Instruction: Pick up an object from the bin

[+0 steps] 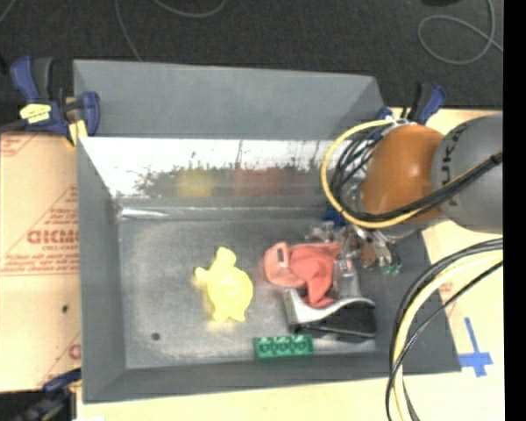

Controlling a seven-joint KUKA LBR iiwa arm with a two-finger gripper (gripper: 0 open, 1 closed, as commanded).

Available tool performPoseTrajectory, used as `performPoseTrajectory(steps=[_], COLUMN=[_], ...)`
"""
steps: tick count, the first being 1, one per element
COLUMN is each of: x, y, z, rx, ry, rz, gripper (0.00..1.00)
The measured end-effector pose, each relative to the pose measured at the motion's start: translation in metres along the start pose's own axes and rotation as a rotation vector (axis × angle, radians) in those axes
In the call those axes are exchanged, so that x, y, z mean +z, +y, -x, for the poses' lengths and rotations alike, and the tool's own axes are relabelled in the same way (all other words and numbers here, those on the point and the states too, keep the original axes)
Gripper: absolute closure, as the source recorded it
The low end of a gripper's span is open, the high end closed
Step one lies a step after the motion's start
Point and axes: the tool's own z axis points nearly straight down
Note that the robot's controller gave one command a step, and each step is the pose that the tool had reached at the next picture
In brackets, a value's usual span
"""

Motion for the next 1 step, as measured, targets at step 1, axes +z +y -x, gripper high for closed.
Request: performPoseTrajectory(steps=[1], x=[0.0000], y=[0.0000], z=[0.0000], rx=[0.000], ry=[0.000], rz=[0.000], gripper=[1.00])
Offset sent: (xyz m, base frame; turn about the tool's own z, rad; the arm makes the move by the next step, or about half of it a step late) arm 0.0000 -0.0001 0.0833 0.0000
